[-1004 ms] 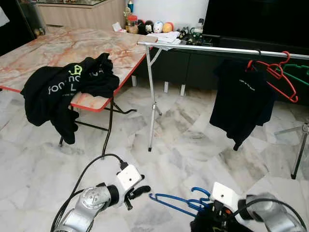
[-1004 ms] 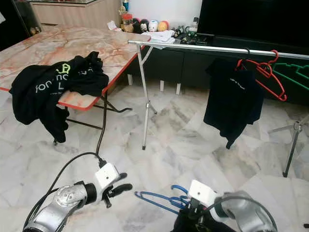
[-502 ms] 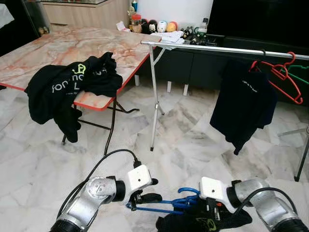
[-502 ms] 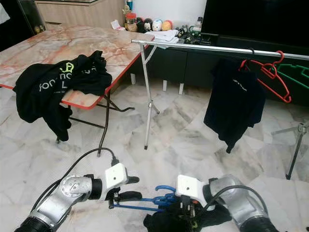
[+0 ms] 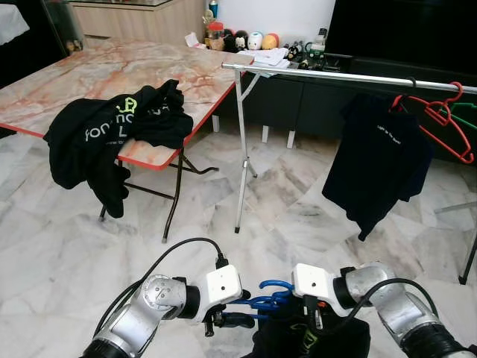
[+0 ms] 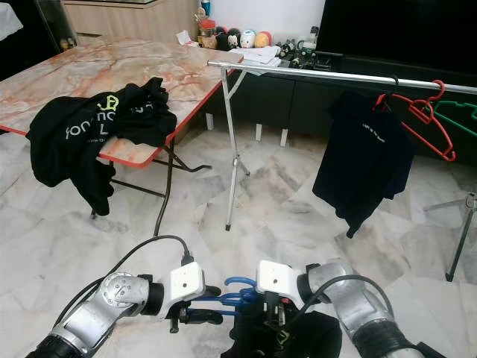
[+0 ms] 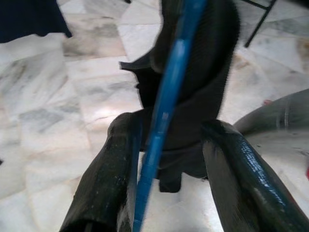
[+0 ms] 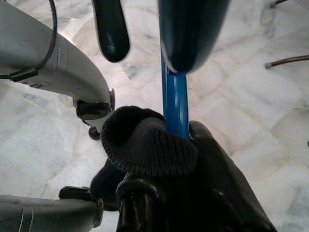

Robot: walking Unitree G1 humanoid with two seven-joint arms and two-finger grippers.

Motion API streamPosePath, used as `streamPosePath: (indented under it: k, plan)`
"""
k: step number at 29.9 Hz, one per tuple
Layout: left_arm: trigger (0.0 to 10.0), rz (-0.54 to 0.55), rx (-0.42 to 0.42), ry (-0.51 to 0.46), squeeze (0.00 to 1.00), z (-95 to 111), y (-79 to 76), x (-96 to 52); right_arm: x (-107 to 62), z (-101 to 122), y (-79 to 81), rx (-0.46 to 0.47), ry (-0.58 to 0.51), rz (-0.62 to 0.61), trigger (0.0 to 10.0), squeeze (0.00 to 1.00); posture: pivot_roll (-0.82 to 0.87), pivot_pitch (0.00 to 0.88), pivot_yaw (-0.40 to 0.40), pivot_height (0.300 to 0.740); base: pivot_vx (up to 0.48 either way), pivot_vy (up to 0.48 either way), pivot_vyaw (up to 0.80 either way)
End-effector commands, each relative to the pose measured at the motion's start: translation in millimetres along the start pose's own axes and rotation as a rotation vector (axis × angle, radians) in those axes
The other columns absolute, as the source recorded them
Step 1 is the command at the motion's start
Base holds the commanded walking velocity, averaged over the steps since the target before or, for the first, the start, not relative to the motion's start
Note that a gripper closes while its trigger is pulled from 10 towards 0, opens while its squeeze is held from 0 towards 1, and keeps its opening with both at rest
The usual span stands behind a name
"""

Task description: Hang hanger

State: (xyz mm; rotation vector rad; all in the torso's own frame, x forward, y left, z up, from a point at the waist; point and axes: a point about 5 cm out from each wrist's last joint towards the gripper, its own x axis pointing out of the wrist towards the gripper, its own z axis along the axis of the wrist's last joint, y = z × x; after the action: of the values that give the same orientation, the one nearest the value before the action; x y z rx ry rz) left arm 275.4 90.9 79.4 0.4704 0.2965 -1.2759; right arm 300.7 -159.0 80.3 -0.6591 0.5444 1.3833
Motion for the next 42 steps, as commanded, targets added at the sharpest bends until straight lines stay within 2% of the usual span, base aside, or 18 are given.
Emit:
streamPosePath:
  k: [1,10,22,23,24,25,42]
  plan:
    - [10.0,0.016,0.016,0.029,0.00,-4,1.3,0.6,-2.7,10,-3.3,-0.034,-0.043,-0.002,10.0,0.00,0.04,0.047,0.018,0.740,0.000,0.000,0.00]
    - [10.0,-0.004,0.007,0.028,0.00,-4,-1.6,4.5,-2.3,10,-1.0,-0.030,-0.064,0.017,10.0,0.00,0.03,0.036,0.020,0.740,0.000,0.000,0.00]
    - [10.0,0.021,-0.018,0.013,0.00,-5,-2.3,12.3,-1.7,17,0.1,-0.035,-0.109,0.047,10.0,0.00,0.03,0.035,0.016,0.740,0.000,0.000,0.00]
    - [6.4,0.022,-0.024,0.010,0.00,-5,-2.9,13.3,-1.8,18,-0.1,-0.034,-0.113,0.043,10.0,0.00,0.03,0.039,0.015,0.740,0.000,0.000,0.00]
    - [3.8,0.025,-0.027,0.007,0.00,-4,-2.9,13.6,-2.0,18,-0.3,-0.033,-0.113,0.042,10.0,0.00,0.03,0.041,0.015,0.740,0.000,0.000,0.00]
    - [0.0,0.027,-0.036,0.002,0.00,-4,-3.0,14.4,-2.1,18,-0.2,-0.032,-0.114,0.043,10.0,0.00,0.03,0.042,0.014,0.740,0.000,0.000,0.00]
    - [0.0,0.031,-0.060,-0.011,0.00,-4,-3.1,15.4,-3.0,19,-1.0,-0.002,-0.157,0.021,10.0,0.00,0.04,0.059,0.015,0.740,0.000,0.000,0.00]
